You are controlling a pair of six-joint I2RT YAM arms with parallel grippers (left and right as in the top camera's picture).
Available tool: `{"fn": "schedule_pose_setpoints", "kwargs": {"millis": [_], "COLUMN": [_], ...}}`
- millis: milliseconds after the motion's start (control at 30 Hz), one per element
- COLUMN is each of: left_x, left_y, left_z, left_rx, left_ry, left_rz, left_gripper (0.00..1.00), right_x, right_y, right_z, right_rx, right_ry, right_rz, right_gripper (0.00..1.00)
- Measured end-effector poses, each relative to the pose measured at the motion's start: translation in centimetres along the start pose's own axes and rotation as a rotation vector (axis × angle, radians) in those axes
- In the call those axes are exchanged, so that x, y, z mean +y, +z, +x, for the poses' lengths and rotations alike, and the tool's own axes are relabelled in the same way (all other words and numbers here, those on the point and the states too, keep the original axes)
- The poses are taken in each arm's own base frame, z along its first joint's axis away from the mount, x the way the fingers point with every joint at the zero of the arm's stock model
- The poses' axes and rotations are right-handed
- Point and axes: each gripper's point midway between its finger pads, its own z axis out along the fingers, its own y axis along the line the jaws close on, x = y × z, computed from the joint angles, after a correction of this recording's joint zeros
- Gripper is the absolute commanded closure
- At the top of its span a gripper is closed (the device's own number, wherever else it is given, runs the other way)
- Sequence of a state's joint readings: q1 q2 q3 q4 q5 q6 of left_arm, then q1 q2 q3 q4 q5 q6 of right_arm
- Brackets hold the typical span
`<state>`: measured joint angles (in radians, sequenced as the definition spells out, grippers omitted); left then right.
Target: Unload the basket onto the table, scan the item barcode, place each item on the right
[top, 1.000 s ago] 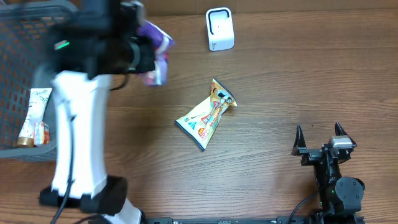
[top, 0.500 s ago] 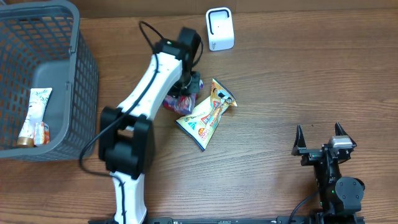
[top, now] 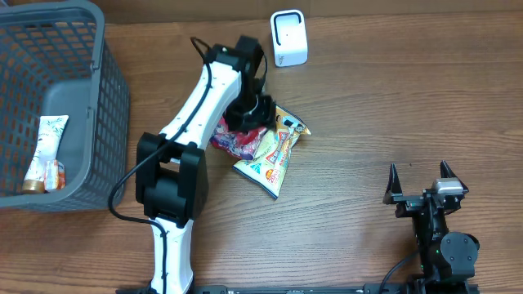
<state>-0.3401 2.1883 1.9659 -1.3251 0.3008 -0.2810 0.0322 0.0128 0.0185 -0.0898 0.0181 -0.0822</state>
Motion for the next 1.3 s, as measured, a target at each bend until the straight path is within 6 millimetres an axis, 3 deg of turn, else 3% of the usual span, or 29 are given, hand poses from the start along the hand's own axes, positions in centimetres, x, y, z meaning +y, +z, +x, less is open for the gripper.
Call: {"fn": "schedule_pose_setpoints", "kwargs": {"millis": [233, 333, 433, 500, 633, 767, 933, 1033, 1100, 1300], "left_x": [-4.6, -4.7, -1.8, 1.7, 9.4, 15.1, 21.7, 25.5, 27.9, 33.9], "left_y": [-9.7, -16.2, -23.4, -28.1, -35.8, -41.4, -44.2, -43.9, -42.6, -35.2], "left_z": [-2.9, -3.7, -3.6, -2.6, 1.5, 6.3, 10.5, 12.1, 12.7, 13.7], "left_rx": [-0.21, -0.366, -0.54, -0.652, -0.85, -1.016, -1.095, -1.061, -0.997, -0.699], "left_ry": [0.086, 0.107, 0.062, -0.004, -0.172, -0.3, -0.486, -0.599, -0.669, -0.877], "left_rz": [0.136, 0.174, 0.172, 0.142, 0.031, -0.082, -0.229, -0.31, -0.342, -0.436], "left_gripper": [0.35, 0.21, 0.16, 0.11, 0.0, 0.0, 0.0, 0.0, 0.0, 0.0], "right_x": [0.0, 0.0, 0.0, 0.0, 0.0, 0.0, 0.0, 0.0, 0.0, 0.0], "right_y": [0.0, 0.0, 0.0, 0.0, 0.0, 0.0, 0.0, 0.0, 0.0, 0.0], "right_z": [0.0, 0.0, 0.0, 0.0, 0.0, 0.0, 0.0, 0.0, 0.0, 0.0], "right_rx": [0.0, 0.001, 0.0, 0.0, 0.0, 0.0, 0.0, 0.0, 0.001, 0.0], "right_ry": [0.0, 0.0, 0.0, 0.0, 0.0, 0.0, 0.0, 0.001, 0.0, 0.0], "right_rz": [0.0, 0.0, 0.0, 0.0, 0.0, 0.0, 0.0, 0.0, 0.0, 0.0], "right_gripper": [0.0, 0.0, 0.0, 0.0, 0.0, 0.0, 0.0, 0.0, 0.0, 0.0]}}
